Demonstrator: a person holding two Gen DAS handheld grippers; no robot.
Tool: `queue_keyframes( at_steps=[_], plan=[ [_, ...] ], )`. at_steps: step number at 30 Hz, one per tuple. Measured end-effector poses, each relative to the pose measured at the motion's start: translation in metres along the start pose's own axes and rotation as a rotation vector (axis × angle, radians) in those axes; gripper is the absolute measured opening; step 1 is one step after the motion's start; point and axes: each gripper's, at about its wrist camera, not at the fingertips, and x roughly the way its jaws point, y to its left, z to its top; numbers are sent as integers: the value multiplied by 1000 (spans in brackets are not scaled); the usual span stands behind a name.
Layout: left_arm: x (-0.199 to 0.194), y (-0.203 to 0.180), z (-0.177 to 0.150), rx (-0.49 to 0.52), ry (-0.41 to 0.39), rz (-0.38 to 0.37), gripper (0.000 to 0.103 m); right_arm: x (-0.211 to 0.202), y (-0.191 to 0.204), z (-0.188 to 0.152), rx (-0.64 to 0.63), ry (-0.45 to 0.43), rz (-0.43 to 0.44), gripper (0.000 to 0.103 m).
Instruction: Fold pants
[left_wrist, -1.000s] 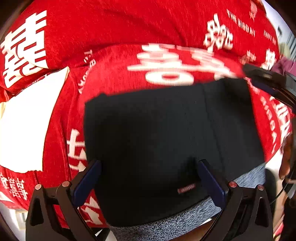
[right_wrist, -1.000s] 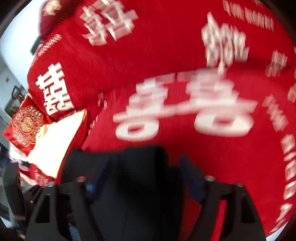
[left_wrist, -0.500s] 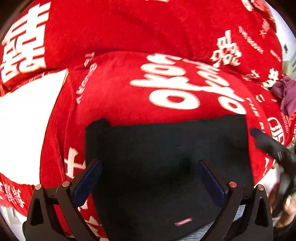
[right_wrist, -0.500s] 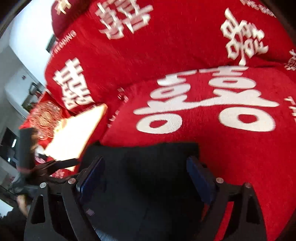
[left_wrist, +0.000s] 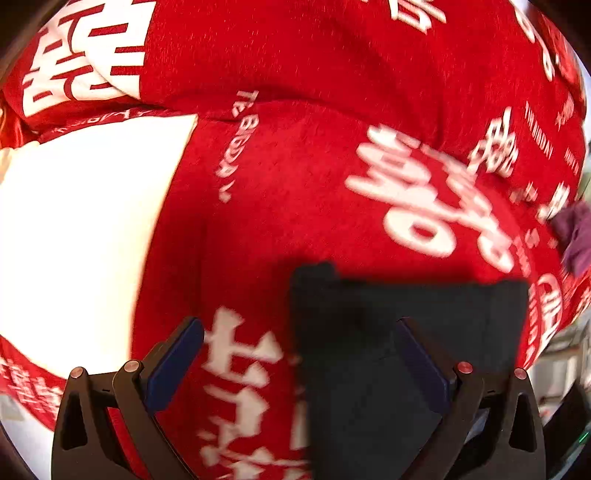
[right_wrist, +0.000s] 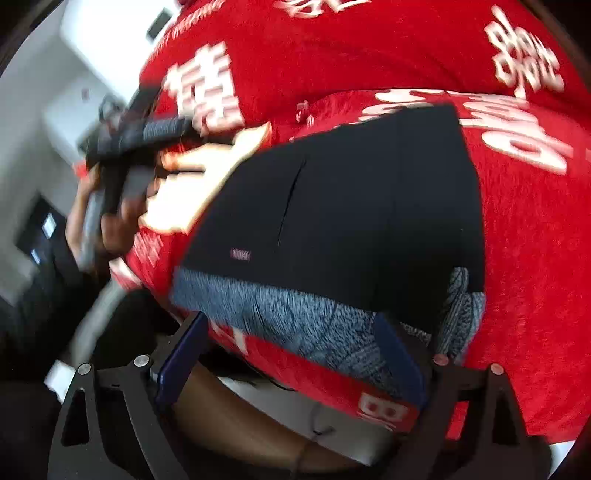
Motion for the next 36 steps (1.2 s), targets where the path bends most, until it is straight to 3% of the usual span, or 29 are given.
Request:
queue_keyframes(
  at_steps=[3,5,8,11,14,16,18,21,22,24,26,28,31,33,36],
  plan=[
    [13,-3,-10,33,12,62,103,0,0,5,-12,-13,-7,93],
    [33,1,-6,-10,53,119,103,1,-1,7,-11,-14,-10,93],
    [41,11,2,-118,63,86,103,1,-1,7,-9,-14,-12,93],
    [19,4,-5,-84,31,96,103,3,4,8,-28,-1,-40,93],
    [-22,-10,-42,-35,-22,-39,103,0,8,4,-57,12,-57,93],
    [-36,-29,-69,69,-8,-84,103,0,7,4,-61,13,-54,93],
    [-44,-50,-100,184,-39,-51,103,-1,4,5,-48,9,-38,93],
    [-11,-59,-124,248,32,136,103,-1,2,5,-42,9,-32,93],
    [5,-53,-128,226,91,133,103,-1,4,5,-47,12,-38,93],
    [16,-36,-131,128,148,36,103,2,7,5,-61,26,-56,93],
    [4,-27,-132,91,125,-20,103,3,10,5,-81,34,-72,93],
    [-16,-23,-131,92,62,-28,103,3,11,5,-94,37,-82,93],
    [-40,-26,-126,74,-21,-99,103,3,9,5,-87,30,-74,93],
    [-37,-37,-120,66,-41,-103,103,2,8,5,-79,25,-65,93],
    [10,-63,-120,148,95,-19,103,0,7,5,-74,22,-61,93]
  ],
)
